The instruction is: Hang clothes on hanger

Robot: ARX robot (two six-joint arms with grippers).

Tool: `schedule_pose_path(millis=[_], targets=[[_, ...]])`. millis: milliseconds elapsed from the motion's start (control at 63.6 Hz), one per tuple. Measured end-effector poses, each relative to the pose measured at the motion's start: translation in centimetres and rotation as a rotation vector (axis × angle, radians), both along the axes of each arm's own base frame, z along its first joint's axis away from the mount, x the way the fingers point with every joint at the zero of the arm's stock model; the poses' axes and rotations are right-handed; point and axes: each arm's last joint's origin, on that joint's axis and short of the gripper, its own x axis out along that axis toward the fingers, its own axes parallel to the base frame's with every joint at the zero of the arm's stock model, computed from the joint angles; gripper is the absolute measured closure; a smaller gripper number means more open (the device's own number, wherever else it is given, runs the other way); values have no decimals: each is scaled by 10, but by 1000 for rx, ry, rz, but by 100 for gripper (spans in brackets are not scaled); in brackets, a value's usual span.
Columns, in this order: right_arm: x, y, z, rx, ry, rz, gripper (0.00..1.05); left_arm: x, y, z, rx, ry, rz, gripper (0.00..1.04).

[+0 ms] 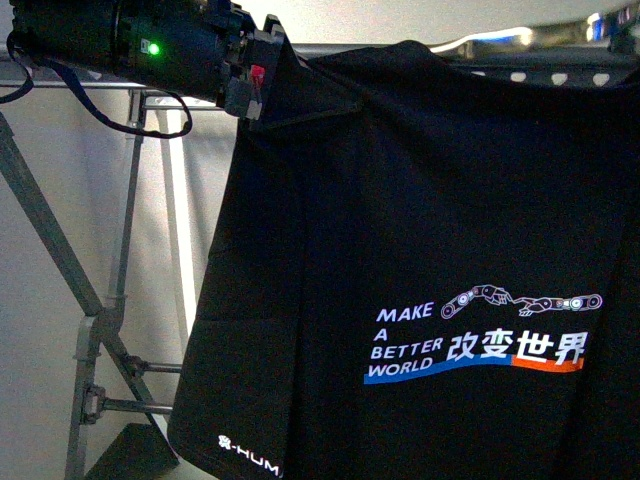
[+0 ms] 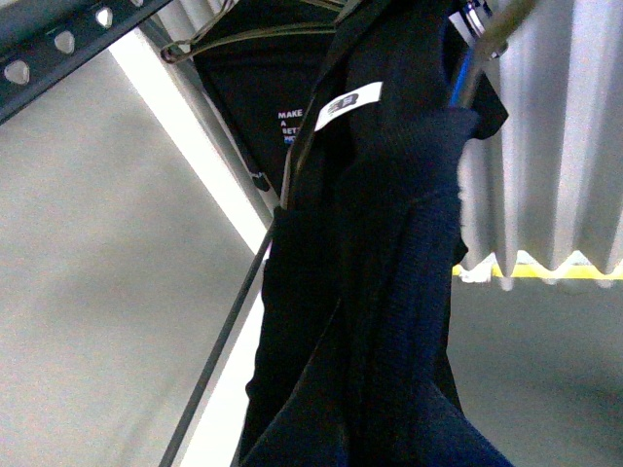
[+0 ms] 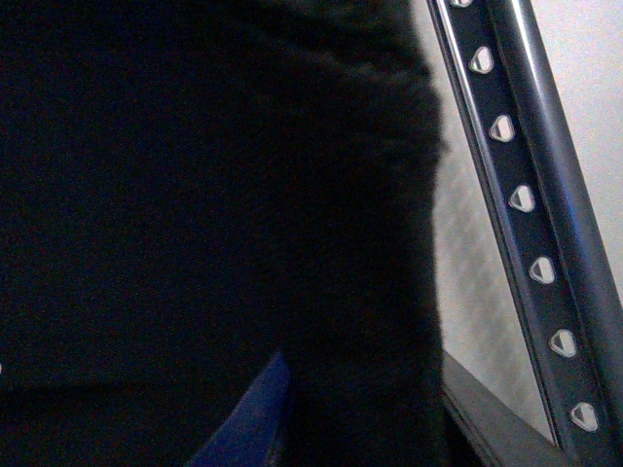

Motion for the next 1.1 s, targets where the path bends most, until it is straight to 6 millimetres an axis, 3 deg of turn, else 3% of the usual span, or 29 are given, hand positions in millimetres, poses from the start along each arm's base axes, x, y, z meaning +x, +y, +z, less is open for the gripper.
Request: schedule_pose_path(millis=[252, 535, 598, 802, 849, 928, 1022, 1101], targets=[[-6, -7, -2, 21, -28, 2, 98, 0, -1, 0, 0, -2, -4, 99], [-15, -19, -4, 58, -16, -21, 100, -3, -1, 4, -7, -6, -14, 55], [-19, -27, -7, 76, 10, -49, 100, -2, 0, 4, -8, -7, -11, 38], [-24, -41, -12, 127, 67, -112, 100, -3, -1, 5, -14, -5, 27, 9], [-26, -45, -14, 156, 93, -128, 100, -1, -1, 3, -88, -14, 245, 5], [-29, -50, -20, 252, 179, -159, 101, 3, 7, 11, -462, 78, 568, 6], [-36, -55, -31, 389, 331, -205, 101, 8, 35, 27, -911, 311, 763, 7], [-39, -57, -35, 465, 401, -227, 101, 10, 46, 28, -1010, 371, 809, 7]])
